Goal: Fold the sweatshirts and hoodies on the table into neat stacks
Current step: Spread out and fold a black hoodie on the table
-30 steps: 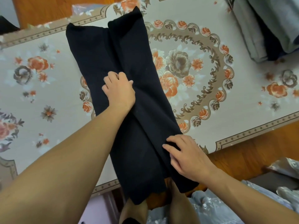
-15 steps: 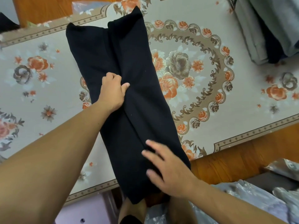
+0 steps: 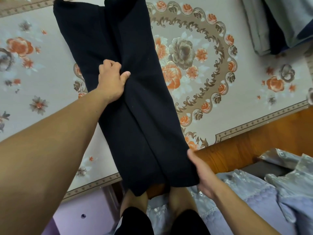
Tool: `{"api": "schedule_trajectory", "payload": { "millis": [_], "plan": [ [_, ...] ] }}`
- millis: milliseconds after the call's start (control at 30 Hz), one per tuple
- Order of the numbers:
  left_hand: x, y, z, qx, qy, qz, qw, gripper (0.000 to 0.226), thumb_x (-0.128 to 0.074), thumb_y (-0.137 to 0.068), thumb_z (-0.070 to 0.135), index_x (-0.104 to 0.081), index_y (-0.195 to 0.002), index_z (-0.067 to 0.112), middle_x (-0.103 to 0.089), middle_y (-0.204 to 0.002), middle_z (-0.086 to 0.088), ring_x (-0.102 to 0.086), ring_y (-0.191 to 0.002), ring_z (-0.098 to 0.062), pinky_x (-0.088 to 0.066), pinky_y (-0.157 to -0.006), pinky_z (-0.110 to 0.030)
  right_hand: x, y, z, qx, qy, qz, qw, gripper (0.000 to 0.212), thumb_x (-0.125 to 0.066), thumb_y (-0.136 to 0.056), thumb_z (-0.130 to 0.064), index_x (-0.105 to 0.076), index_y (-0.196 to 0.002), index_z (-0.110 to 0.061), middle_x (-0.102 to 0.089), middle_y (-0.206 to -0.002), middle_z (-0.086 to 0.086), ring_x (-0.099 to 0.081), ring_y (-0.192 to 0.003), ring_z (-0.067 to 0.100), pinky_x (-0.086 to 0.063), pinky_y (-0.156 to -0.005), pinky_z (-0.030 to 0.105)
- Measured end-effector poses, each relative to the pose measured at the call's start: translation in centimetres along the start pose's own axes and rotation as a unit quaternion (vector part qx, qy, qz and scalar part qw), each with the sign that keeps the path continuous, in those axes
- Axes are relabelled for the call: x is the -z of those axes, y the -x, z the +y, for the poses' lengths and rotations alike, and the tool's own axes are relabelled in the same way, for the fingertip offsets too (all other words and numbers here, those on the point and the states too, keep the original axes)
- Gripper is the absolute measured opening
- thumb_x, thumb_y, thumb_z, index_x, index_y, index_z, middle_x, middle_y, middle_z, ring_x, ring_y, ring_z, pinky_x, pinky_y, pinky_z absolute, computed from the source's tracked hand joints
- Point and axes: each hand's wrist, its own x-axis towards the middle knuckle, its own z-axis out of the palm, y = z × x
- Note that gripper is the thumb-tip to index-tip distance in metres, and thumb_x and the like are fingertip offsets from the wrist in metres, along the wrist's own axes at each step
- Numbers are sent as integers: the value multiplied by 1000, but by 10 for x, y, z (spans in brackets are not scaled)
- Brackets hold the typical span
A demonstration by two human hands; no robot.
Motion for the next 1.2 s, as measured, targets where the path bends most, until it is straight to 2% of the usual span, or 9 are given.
{"api": "schedule_trajectory", "payload": {
  "millis": [133,267,367,533,667,800,967,1100,1200],
  "plan": [
    [1,1,-2,-2,4,-4,1000,36,-50,-106,36,-53,-117,2,-38,-138,-16,-34,-128,-34,-33,-112,-42,-2,-6,23,61,207,137,967,34,-72,-91,-37,-58,-121,-26,-70,-116,-4,-66,-112,16,-54,-99,42],
    [-1,4,-4,-8,31,25,999,33,-55,-104,32,-53,-120,4,-42,-134,-14,-37,-125,-32,-34,-112,-41,-2,-2,20,19,413,251,875,31,-67,-90,-5,-47,-109,-19,-57,-111,3,-57,-96,16,-54,-89,37],
    [-1,9,-2,-18,112,63,992,55,-62,-100,24,-38,-149,15,-42,-127,-5,-38,-119,-21,-33,-111,-35,-21,7,-25,270,439,367,775,32,-63,-87,1,-52,-113,-15,-47,-115,0,-48,-103,13,-48,-90,33],
    [-15,17,-12,-113,-50,121,985,58,-50,-103,18,-34,-159,17,-45,-133,-21,-48,-114,-36,-46,-101,-49,-103,-36,-117,480,621,181,593,53,-51,-102,-26,-38,-151,-14,-26,-161,8,-23,-149,24,-23,-121,37],
    [-24,25,-21,-134,-180,157,962,53,-44,-103,19,-39,-154,6,-52,-139,-19,-51,-122,-37,-42,-101,-48,-166,-88,-204,540,675,156,478,59,-35,-107,-39,-22,-160,-17,-10,-169,9,-3,-155,33,-12,-126,50],
    [-36,28,-27,-117,-218,189,950,54,-41,-103,23,-39,-155,12,-49,-144,-13,-40,-139,-32,-22,-122,-52,-226,-120,-287,556,683,196,431,62,-26,-105,-46,-12,-162,-24,-2,-170,3,5,-155,34,-4,-125,54],
    [-46,23,-36,-119,-216,213,945,53,-40,-103,22,-40,-155,12,-51,-144,-11,-40,-142,-31,-20,-123,-53,-260,-176,-313,498,752,224,369,67,-9,-103,-56,-4,-162,-24,-4,-170,-1,0,-156,29,-1,-125,53],
    [-41,25,-27,-99,-217,172,956,55,-38,-103,24,-37,-156,13,-47,-149,-10,-36,-145,-30,-18,-125,-51,-268,-167,-315,471,751,208,415,66,-12,-105,-53,-6,-162,-21,-5,-170,0,0,-156,28,1,-125,52],
    [-26,39,-15,-87,-179,127,972,58,-41,-102,24,-32,-159,15,-39,-157,-10,-27,-151,-30,-14,-127,-50,-249,-124,-283,590,671,156,421,53,-34,-107,-36,-39,-153,-11,-32,-162,11,-24,-151,31,-16,-124,49]
  ]
}}
